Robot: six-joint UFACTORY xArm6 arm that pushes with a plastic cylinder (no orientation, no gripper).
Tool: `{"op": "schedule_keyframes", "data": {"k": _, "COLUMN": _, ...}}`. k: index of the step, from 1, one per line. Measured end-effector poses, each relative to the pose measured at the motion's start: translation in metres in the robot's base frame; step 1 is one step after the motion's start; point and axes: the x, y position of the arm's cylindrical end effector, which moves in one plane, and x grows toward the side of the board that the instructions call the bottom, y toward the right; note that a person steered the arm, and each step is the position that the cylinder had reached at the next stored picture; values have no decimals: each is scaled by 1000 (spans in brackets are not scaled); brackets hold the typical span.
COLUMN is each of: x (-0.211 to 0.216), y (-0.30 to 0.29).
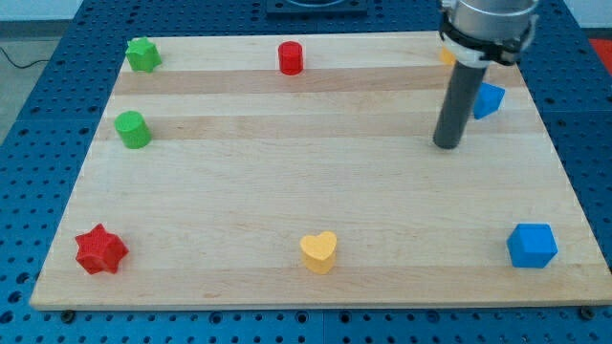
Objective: Move the blue triangle below the yellow hexagon
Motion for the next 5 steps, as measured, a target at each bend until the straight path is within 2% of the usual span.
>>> {"op": "schedule_keyframes", "data": {"k": 1, "x": -16, "y": 48}}
{"op": "schedule_keyframes", "data": {"k": 3, "x": -105, "y": 54}}
{"op": "schedule_keyframes", "data": {"k": 4, "x": -112, "y": 54}}
{"op": "schedule_keyframes", "data": {"k": 5, "x": -87, "y": 56}}
